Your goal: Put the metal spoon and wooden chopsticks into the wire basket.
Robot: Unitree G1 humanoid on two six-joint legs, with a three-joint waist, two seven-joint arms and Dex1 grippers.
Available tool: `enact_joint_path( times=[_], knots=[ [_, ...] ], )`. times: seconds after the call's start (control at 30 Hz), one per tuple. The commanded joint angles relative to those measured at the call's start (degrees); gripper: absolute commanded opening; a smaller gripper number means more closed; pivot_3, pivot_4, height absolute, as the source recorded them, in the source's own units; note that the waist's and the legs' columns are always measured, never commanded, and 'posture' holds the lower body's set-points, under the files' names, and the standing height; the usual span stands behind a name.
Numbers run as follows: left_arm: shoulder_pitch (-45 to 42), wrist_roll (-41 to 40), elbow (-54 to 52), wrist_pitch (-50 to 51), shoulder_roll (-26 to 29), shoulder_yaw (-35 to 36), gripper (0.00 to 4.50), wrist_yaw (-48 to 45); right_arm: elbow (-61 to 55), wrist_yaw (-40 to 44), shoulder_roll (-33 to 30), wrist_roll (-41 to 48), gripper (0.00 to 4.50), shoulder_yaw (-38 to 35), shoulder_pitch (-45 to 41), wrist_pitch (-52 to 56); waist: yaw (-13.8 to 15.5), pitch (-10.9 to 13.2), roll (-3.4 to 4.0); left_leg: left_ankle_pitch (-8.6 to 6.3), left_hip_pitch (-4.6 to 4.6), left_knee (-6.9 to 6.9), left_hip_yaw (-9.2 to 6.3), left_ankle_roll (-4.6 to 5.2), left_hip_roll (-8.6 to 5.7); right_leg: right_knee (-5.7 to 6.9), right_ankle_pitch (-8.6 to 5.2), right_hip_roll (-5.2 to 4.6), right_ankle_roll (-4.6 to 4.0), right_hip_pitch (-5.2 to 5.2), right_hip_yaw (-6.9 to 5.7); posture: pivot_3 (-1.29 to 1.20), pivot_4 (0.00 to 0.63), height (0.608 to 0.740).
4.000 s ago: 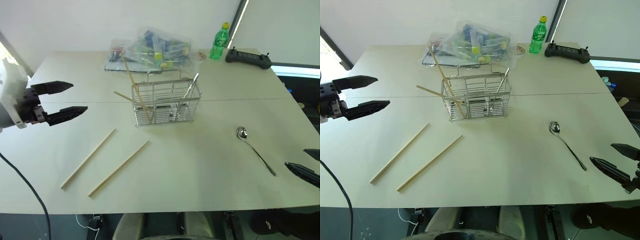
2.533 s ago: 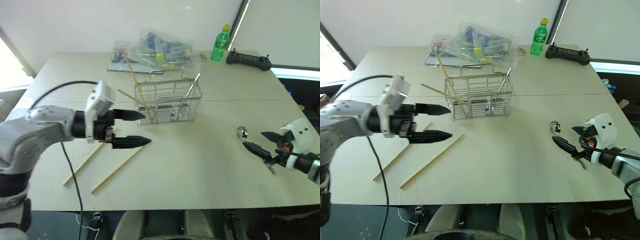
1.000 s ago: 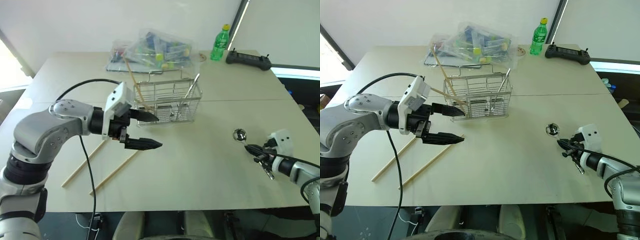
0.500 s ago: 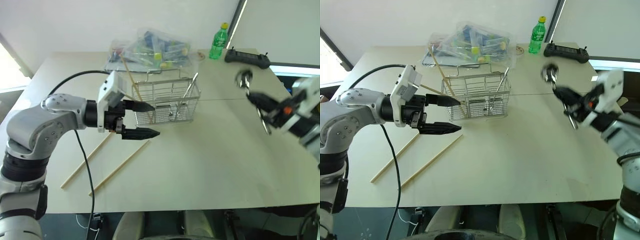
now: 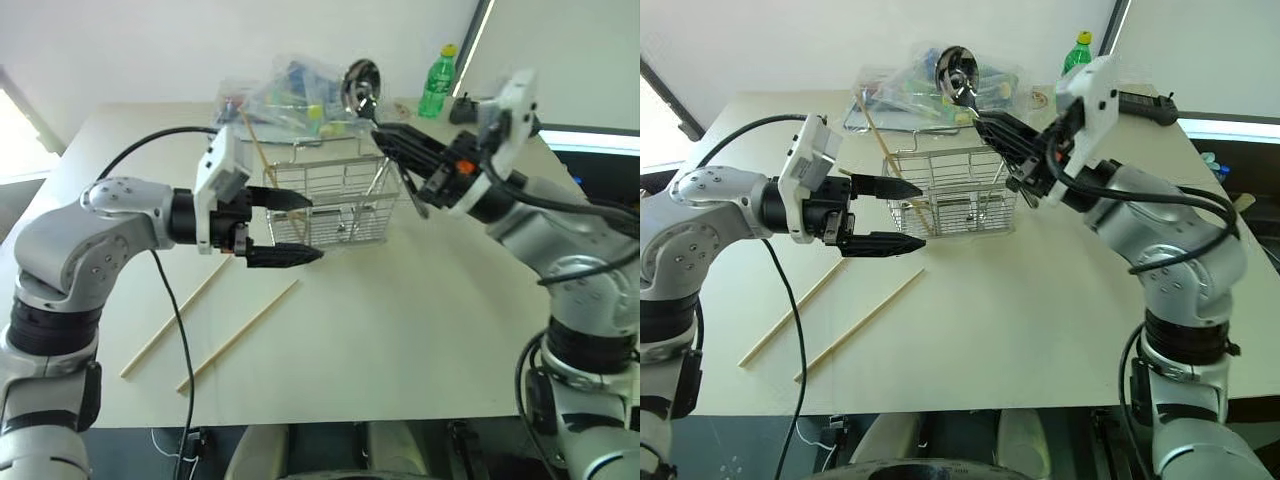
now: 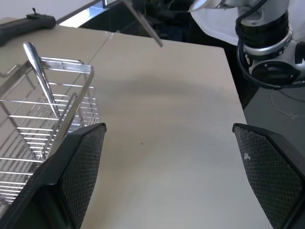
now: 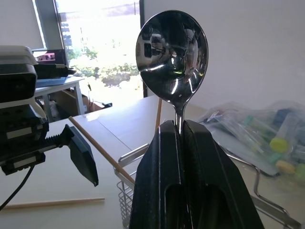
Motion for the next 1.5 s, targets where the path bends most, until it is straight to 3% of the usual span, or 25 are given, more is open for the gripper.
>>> enact_joint_path(
  times=[0.03,0.6,1.03,1.13,1.37,1.5],
  knots=[
    [-1.81,-0.52,-0.29,-0.53,-0.29,2.09,4.5,0.59,5.67,-1.21,3.39,-4.84,0.04,-0.1,-4.84,-6.39,-0.16,0.0,0.0,0.0,0.0,0.01,0.02,0.0,0.0,-0.01,0.01,0.0,0.01,0.0,0.0,0.0,0.15,0.731],
    [-1.48,-0.3,0.17,-0.6,0.46,2.71,4.5,1.44,22.36,-2.45,18.96,-18.31,0.04,4.14,-10.58,-22.57,-1.37,0.02,0.04,0.02,0.12,-0.08,-0.07,-0.04,0.01,0.45,0.04,0.19,0.04,-0.21,0.05,0.0,0.15,0.731],
    [-1.36,-0.89,-0.82,0.03,1.15,3.94,4.5,2.81,33.91,0.0,22.41,-25.93,0.04,5.83,-7.72,-33.55,-1.42,0.02,0.04,0.13,0.15,-0.08,-0.09,-0.22,0.0,0.8,0.03,0.21,0.01,-0.36,0.1,0.0,0.15,0.731],
    [-2.04,-0.53,-0.65,-0.14,1.11,3.65,4.5,2.99,33.86,-0.04,22.62,-25.77,1.03,5.19,-6.67,-33.4,-1.42,0.02,0.04,0.13,0.14,-0.08,-0.11,-0.22,-0.01,0.8,0.03,0.21,0.01,-0.37,0.15,0.0,0.15,0.731],
    [-2.48,-1.11,-0.02,-0.42,0.53,4.43,4.5,3.25,31.9,-0.77,21.72,-25.79,4.47,4.42,-5.18,-31.76,-1.42,0.02,0.04,0.13,0.15,-0.08,-0.14,-0.23,-0.01,0.82,0.03,0.21,0.01,-0.39,0.17,0.0,0.15,0.731],
    [-2.44,-0.41,0.85,-1.22,0.15,3.95,4.5,2.92,31.33,-1.62,20.11,-26.29,4.47,3.47,-5.58,-31.31,-1.41,0.02,0.04,0.14,0.14,-0.08,-0.14,-0.24,-0.01,0.81,0.03,0.21,0.01,-0.39,0.17,0.0,0.15,0.731]
  ],
)
